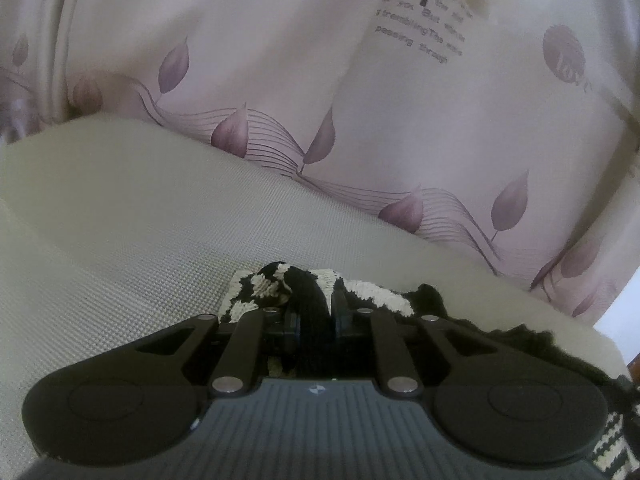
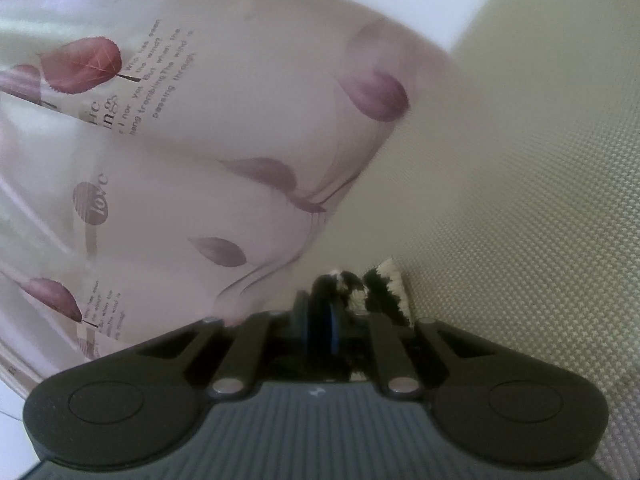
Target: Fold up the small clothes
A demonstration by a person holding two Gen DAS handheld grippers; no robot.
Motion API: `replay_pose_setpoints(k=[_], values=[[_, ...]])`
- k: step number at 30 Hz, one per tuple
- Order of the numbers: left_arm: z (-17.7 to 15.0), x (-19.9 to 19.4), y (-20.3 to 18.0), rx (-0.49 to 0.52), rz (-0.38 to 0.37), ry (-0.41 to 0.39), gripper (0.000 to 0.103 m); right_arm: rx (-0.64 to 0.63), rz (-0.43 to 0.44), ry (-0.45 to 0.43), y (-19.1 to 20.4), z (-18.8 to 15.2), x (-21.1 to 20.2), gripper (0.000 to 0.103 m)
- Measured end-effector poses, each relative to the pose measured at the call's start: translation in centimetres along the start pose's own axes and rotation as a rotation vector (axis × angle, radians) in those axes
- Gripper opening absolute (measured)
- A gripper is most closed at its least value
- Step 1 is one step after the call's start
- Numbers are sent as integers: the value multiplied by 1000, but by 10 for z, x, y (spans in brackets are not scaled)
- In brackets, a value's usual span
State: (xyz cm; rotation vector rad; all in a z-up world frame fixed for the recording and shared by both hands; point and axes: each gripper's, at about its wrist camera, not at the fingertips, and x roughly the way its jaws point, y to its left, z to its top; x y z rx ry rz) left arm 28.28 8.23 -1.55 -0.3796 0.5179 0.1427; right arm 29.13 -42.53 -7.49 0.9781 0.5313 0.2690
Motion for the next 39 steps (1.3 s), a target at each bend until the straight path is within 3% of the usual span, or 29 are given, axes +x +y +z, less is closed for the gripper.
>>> replay_pose_setpoints(k=[2, 5, 8, 9, 11, 16, 19, 21, 24, 28, 31, 33, 39], values=[[1, 1, -1, -4, -5, 4, 28, -27, -27, 0, 2, 0, 3, 14], [3, 0, 0, -22, -17, -8, 49, -6, -11, -8, 0, -1, 2, 19], [6, -7, 1, -42, 4, -64, 96, 4, 7, -43, -1, -1, -3, 36], [6, -11, 1, -51, 12, -102, 99, 8, 10, -55, -2, -1, -5, 47], [10, -17, 1, -31, 20, -128, 99, 18, 31, -79, -2, 0, -10, 57], [17, -26, 7, 27, 68, -126, 99, -10, 104, -106, 4, -4, -31, 57], [18, -31, 23, 50, 109, -86, 94, -59, 125, -94, 10, -11, -50, 57], [15, -34, 38, 36, 100, -32, 84, -101, 128, -75, 12, -20, -63, 57], [4, -37, 56, 21, 41, 64, 72, -230, 75, -46, 19, -37, -82, 57], [-13, -45, 61, 43, -52, 123, 64, -381, -25, -49, 25, -56, -106, 57], [-22, -54, 53, 92, -82, 149, 39, -395, -60, -42, 21, -60, -115, 58], [-28, -61, 51, 102, -75, 159, 17, -384, -76, -31, 16, -61, -117, 58], [-43, -85, 58, 78, -82, 155, 16, -363, -102, 21, 12, -68, -121, 58]])
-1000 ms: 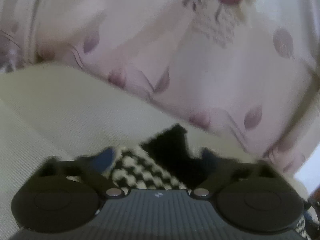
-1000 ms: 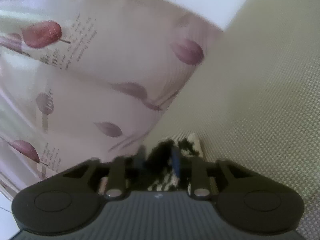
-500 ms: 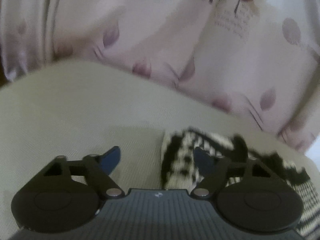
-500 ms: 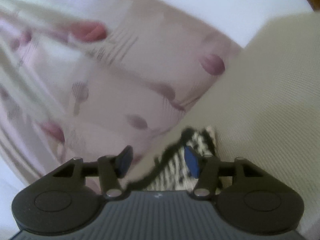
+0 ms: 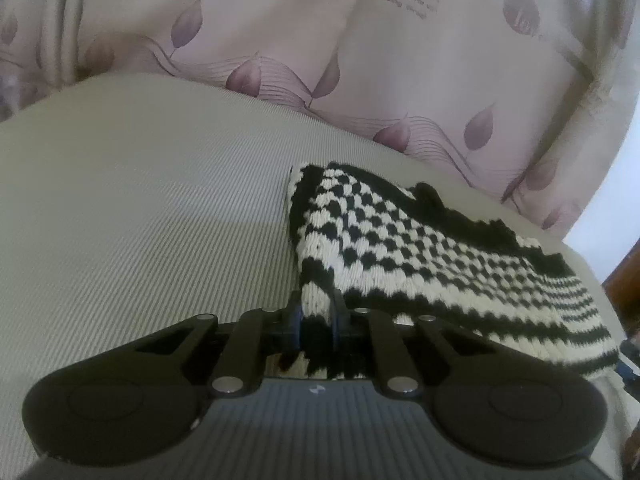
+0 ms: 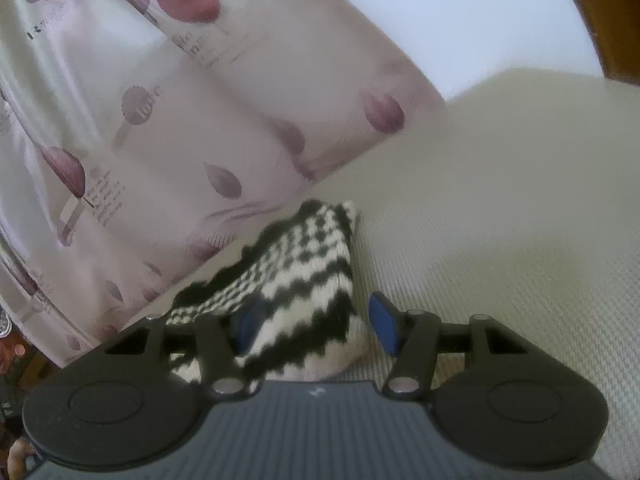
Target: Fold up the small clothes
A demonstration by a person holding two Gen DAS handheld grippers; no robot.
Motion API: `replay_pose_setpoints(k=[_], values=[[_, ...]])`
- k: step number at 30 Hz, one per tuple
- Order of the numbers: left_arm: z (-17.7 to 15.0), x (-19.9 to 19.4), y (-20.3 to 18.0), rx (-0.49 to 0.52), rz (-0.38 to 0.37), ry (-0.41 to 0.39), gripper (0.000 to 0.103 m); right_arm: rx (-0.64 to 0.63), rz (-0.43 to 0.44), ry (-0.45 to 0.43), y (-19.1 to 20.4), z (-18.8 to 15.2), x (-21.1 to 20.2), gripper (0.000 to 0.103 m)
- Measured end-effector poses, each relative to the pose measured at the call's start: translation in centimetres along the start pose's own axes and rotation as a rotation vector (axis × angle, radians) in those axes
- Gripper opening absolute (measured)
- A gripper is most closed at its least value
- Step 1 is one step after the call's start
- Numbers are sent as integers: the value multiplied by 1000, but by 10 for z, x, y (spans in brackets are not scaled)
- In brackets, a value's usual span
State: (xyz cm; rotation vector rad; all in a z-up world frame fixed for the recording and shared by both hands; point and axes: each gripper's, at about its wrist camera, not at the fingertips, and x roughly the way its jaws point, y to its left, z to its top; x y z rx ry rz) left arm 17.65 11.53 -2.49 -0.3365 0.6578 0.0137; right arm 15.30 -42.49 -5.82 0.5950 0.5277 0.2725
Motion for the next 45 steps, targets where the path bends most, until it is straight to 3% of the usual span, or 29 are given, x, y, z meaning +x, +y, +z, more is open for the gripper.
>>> replay_pose_setpoints(k=[3, 8, 10, 11, 12, 15, 18, 23, 26, 27, 29, 32, 34, 35, 41, 45], values=[[-4, -2, 4, 11, -6, -16, 16, -25, 6, 27, 3, -5, -6, 58], [-3, -2, 1, 28, -22, -49, 16, -54, -20, -9, 4, 2, -9, 58], [-7, -3, -4, 67, 4, -76, 23, -54, -1, 15, 2, 7, -1, 55], [-8, -2, -4, 68, 10, -78, 27, -40, -2, 40, 0, 9, 4, 40], [-10, -2, -2, 58, 13, -78, 29, -38, -36, 69, 0, 8, 10, 16], [-11, 0, 6, 35, 9, -83, 37, -35, -45, 105, 0, 7, 8, 10], [-12, 0, 12, 50, 11, -90, 43, -100, -51, 156, 1, 1, -6, 10], [-12, 4, 13, 53, 12, -104, 47, -100, -68, 157, -3, 7, -5, 10], [-15, 3, 10, 69, 26, -120, 51, -96, -59, 170, 2, 7, -1, 14], [-15, 3, 11, 65, 30, -122, 53, -100, -72, 162, 2, 6, -3, 20], [-15, 3, 14, 49, 28, -120, 56, -77, -59, 129, -1, 5, -10, 21], [-15, 3, 14, 42, 51, -125, 63, -86, -115, -49, 6, 4, -34, 23], [-16, 2, 11, 55, 72, -131, 66, -115, -62, -136, 22, 7, -44, 23], [-16, 2, 9, 62, 85, -133, 68, -140, -44, -132, 31, 10, -41, 23], [-17, 2, 7, 70, 146, -132, 81, -427, -126, -65, 99, 10, 12, 23], [-18, 1, 3, 92, 181, -139, 84, -444, -202, -11, 107, 0, 49, 23]])
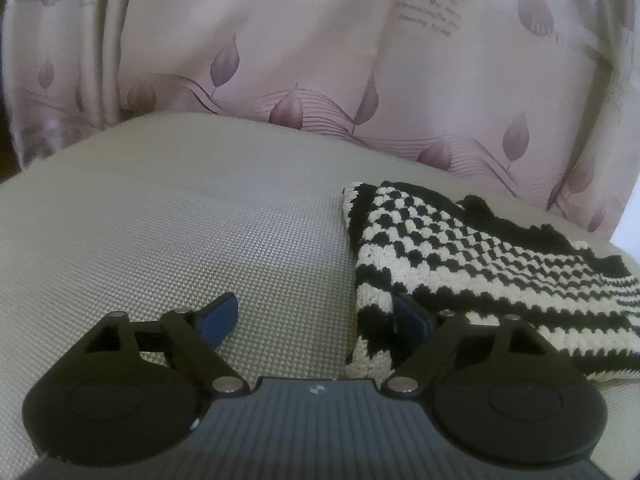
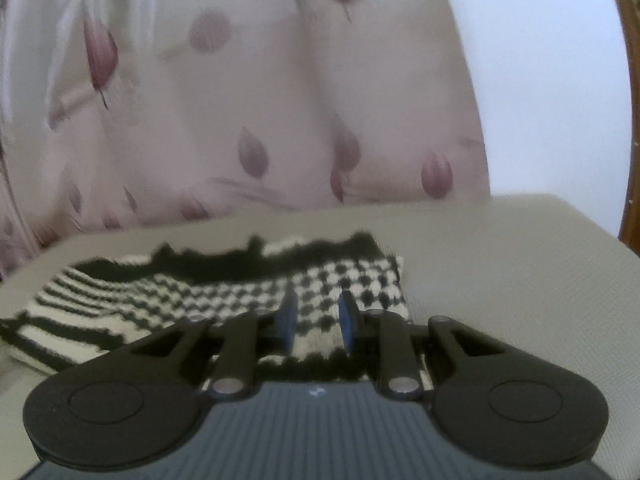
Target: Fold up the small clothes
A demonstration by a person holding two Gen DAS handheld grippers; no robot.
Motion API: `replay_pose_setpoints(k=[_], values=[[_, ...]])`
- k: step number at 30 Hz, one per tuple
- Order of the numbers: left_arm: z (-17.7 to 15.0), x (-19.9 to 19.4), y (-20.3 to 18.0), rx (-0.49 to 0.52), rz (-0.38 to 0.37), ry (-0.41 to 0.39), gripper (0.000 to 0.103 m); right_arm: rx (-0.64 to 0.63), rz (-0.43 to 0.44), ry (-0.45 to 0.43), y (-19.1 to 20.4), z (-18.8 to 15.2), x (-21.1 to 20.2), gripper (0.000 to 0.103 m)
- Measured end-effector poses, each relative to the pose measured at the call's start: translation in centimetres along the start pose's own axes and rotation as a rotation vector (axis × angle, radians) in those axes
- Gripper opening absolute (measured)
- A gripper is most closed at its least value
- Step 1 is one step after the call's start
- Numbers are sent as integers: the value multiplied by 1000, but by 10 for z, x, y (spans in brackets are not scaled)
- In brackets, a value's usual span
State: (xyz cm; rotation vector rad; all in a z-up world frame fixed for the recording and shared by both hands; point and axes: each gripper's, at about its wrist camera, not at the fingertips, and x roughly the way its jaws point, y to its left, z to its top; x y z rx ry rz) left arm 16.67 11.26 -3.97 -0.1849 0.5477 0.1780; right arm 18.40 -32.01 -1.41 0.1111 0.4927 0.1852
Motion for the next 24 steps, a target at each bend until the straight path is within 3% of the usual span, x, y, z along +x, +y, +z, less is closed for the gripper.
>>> replay_pose_setpoints(k=[5, 8, 10, 11, 13, 16, 24], values=[[-1, -2, -5, 32, 32, -12, 86, -7, -41, 22, 4, -17, 17, 23], [-1, -3, -6, 35, 38, -11, 88, -5, -27, 31, 3, -17, 17, 32], [-1, -3, -7, 39, 48, -13, 89, -15, -15, 46, 5, -18, 18, 72], [-1, -4, -7, 42, 52, -15, 90, -28, -34, 79, 9, -18, 23, 103], [-2, -4, -8, 47, 59, -18, 91, -34, -36, 156, 11, -21, 33, 103], [-2, -4, -8, 52, 62, -20, 92, 17, -8, 148, 4, -21, 34, 103], [-3, -6, -8, 58, 66, -24, 94, -22, -39, 142, 0, -22, 31, 103]])
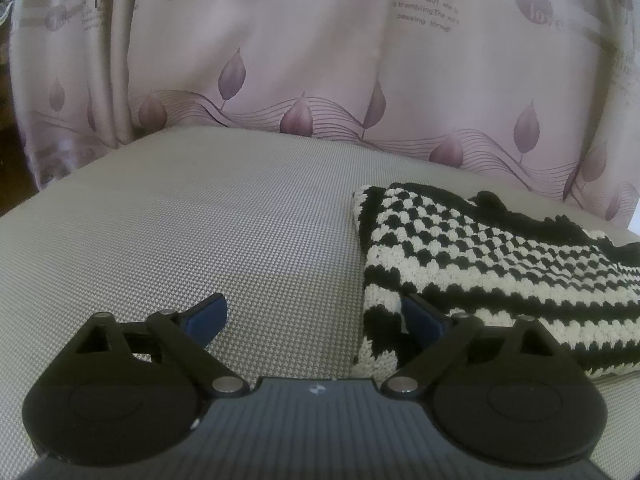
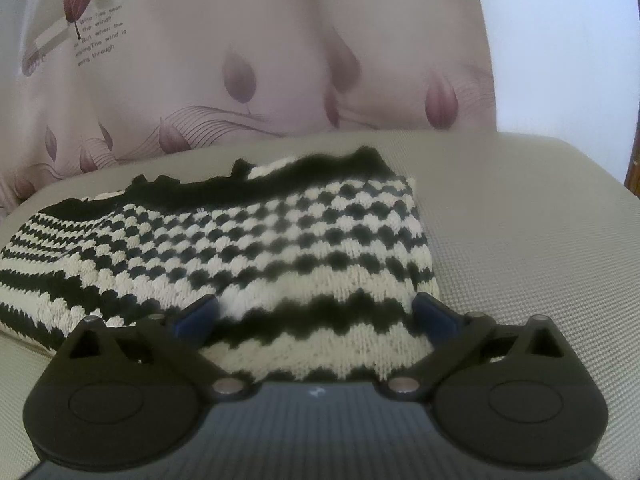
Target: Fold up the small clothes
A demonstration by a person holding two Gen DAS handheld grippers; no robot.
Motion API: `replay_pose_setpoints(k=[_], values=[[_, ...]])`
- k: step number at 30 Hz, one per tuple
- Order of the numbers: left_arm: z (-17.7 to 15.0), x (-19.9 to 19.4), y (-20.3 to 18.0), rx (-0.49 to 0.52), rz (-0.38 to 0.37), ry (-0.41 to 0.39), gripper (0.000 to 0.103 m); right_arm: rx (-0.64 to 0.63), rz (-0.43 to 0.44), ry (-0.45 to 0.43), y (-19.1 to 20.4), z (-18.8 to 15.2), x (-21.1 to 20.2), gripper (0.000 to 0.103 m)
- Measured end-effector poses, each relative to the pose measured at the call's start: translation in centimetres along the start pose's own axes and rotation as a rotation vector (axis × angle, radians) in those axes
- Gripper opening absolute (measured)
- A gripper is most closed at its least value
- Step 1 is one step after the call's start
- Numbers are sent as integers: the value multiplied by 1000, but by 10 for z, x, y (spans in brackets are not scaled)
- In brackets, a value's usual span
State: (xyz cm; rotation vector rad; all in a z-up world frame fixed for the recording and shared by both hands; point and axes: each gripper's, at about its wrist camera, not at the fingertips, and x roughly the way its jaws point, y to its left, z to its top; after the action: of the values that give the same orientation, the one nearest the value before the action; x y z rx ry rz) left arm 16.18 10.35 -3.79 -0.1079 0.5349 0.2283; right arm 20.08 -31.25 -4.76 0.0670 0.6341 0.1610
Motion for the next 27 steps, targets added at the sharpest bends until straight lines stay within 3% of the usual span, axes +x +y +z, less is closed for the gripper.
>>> replay_pose_setpoints(k=[6, 10, 14, 18, 20, 24, 27], values=[[0, 1, 2, 8, 3, 2, 97, -36, -32, -8, 5, -1, -1, 103], [4, -1, 6, 11, -42, 0, 98, -49, -42, -6, 6, -1, -1, 103], [15, -2, 3, 98, -84, -18, 98, -62, -50, -2, 3, -1, 0, 103], [38, -1, 5, 146, -209, -28, 99, -60, -48, 0, 0, -1, -1, 103], [50, 9, 8, 118, -278, 15, 101, -58, -47, 2, 18, 0, 3, 103], [70, 48, 9, 62, -422, 142, 99, -60, -48, 1, 16, 0, 3, 103], [78, 73, 0, 83, -458, 194, 92, -57, -46, 2, 14, -1, 2, 103]])
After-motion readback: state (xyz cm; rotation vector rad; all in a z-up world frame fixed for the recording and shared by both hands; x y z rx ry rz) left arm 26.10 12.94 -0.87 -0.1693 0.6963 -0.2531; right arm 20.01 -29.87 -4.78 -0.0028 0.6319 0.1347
